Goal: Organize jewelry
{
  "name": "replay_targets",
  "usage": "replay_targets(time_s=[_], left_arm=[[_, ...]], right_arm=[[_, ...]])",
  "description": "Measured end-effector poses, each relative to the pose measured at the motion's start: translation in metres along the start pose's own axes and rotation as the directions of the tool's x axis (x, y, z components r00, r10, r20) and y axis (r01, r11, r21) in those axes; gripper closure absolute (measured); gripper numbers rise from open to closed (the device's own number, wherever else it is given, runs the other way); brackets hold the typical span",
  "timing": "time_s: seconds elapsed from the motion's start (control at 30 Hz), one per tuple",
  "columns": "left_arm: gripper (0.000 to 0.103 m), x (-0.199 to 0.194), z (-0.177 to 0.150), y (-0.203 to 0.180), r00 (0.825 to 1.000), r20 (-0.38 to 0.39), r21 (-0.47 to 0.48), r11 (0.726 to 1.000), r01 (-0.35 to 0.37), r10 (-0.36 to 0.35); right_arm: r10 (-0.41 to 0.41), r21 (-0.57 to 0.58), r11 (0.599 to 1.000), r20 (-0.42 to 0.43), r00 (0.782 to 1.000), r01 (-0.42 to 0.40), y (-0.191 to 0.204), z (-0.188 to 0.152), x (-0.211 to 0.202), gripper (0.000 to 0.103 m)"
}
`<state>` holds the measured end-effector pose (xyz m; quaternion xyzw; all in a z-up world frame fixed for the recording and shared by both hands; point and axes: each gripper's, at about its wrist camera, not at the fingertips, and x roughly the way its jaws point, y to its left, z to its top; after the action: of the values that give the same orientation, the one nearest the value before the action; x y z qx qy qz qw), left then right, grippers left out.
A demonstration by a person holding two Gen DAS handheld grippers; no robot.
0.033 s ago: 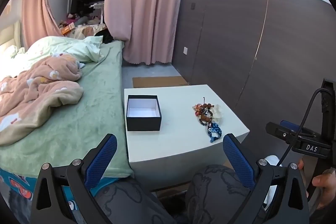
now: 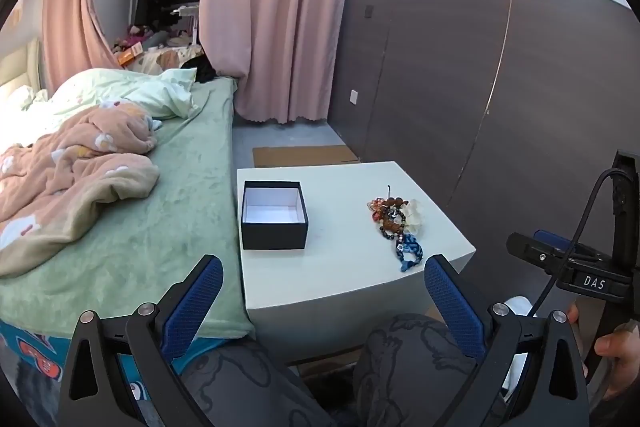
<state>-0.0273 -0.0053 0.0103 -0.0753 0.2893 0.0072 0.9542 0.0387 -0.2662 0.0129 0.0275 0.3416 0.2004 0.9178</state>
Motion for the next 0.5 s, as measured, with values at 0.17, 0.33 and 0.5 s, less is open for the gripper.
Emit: replay_targets(time_s=[0.17,0.33,0.5], left_arm=[[0.002,-0.001,-0.001,0.004,1.0,-0.001,-0.006,1.0,0.0,0.0],[0.002,-0.001,-0.002,0.006,1.0,-0.002,-0.006,1.0,0.002,-0.002],[0.002,-0.001,-0.003,0.007,1.0,0.0,-0.004,1.0,0.001,-0.001]], right_arm=[[0.004,0.001,1.0,0.0,1.0,-0.004,-0.001,0.0,0.0,0.0],[0.008,-0.009,1.0,-0.003,1.0,-0.008,0.009,0.001,-0.001,0.0],[0.005,-0.012,1.0,-0.002,1.0,-0.005,0.005,-0.002,0.005,0.0]])
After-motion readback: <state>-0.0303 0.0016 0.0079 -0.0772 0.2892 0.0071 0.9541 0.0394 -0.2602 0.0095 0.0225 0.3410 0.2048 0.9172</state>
